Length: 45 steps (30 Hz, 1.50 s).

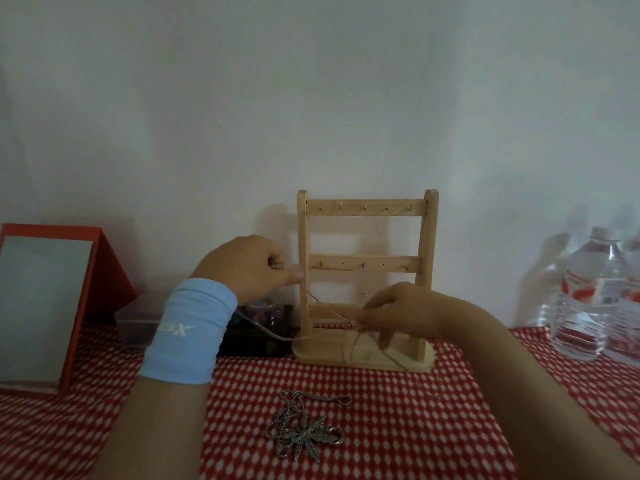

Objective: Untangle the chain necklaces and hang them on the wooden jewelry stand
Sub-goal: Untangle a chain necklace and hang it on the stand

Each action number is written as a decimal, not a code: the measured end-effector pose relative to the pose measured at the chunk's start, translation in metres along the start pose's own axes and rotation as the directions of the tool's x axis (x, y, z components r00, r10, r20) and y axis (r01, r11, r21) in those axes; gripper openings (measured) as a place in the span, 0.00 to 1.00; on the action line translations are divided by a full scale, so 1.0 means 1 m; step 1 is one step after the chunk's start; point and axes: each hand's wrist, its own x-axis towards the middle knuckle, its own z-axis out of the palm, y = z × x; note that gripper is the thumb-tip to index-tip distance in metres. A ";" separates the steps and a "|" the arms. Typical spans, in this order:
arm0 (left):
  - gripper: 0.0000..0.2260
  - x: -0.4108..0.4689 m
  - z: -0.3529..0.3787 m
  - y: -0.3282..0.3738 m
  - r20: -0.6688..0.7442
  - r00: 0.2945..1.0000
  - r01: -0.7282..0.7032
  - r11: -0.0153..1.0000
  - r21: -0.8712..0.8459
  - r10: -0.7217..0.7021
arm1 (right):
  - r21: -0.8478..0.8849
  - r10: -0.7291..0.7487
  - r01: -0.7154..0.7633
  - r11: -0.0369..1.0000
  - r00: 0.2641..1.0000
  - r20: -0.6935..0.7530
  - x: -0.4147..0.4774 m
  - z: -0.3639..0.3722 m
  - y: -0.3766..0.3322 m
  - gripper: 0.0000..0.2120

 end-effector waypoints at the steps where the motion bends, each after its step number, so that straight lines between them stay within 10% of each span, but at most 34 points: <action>1: 0.20 -0.001 -0.001 0.001 0.011 1.000 0.021 0.999 0.026 -0.021 | -0.049 0.025 -0.021 0.999 0.997 0.071 -0.001 0.000 0.000 0.19; 9: 0.16 -0.001 0.004 0.018 0.142 0.990 0.025 0.999 -0.021 -0.022 | -0.052 -0.070 0.086 0.995 0.965 0.254 -0.007 0.001 0.000 0.12; 16: 0.18 -0.003 0.025 0.023 0.670 0.716 0.151 0.980 0.130 -0.199 | 0.435 -0.271 0.245 0.866 0.963 -0.003 -0.004 0.001 -0.001 0.11; 20: 0.21 -0.002 0.029 0.039 0.627 0.776 -0.031 0.997 -0.066 0.066 | 0.460 -0.253 0.267 0.847 0.963 -0.095 -0.004 0.002 -0.007 0.13; 24: 0.21 -0.005 0.045 0.040 0.621 0.735 0.205 0.784 -0.586 0.272 | 0.419 -0.218 0.306 0.855 0.945 -0.245 -0.003 0.003 -0.012 0.12; 35: 0.14 0.000 0.066 0.041 0.595 0.731 0.000 0.872 -0.489 0.333 | 0.407 -0.227 0.394 0.824 0.888 -0.399 -0.003 -0.002 -0.014 0.11; 45: 0.12 0.000 0.050 0.039 0.428 0.873 0.315 0.401 -0.861 0.233 | -0.032 -0.141 0.147 0.989 0.833 -0.535 -0.007 -0.009 -0.002 0.23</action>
